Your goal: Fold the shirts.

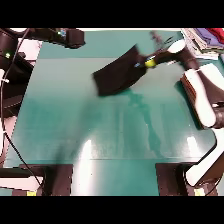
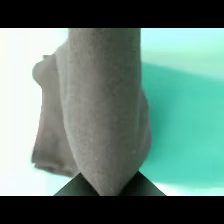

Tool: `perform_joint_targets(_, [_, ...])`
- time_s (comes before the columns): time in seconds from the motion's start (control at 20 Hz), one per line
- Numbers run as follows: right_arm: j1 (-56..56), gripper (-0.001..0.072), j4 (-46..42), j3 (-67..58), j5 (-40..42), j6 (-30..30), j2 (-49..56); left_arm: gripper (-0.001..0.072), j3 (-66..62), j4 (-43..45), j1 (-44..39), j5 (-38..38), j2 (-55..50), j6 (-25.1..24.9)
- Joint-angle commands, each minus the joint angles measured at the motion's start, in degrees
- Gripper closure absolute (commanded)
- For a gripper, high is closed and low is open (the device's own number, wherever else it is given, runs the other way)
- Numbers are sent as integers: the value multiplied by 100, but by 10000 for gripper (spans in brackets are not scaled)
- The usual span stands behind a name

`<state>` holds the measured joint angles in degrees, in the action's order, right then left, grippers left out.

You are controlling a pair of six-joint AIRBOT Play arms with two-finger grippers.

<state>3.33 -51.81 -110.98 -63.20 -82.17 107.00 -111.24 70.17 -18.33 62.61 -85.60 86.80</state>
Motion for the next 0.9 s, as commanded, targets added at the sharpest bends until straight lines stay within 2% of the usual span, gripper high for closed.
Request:
perform_joint_targets(0.0, [-1320,698,-717,-507,-225,-249,-494,685,0,20,-361,-267,2,-33])
perform_joint_targets(0.2, [-2769,698,-625,-413,-173,-247,-833,685,0,13,-557,-308,2,-26])
perform_joint_targets(0.35, [-3414,697,-619,-415,-197,-247,-833,685,0,-44,-588,-310,2,-17])
perform_joint_targets(0.7, [-3571,697,31,-909,37,-72,-876,684,0,-55,-586,-341,2,17])
perform_joint_targets(0.85, [-3611,698,26,-612,610,-68,-1390,685,0,-55,-586,-323,2,15])
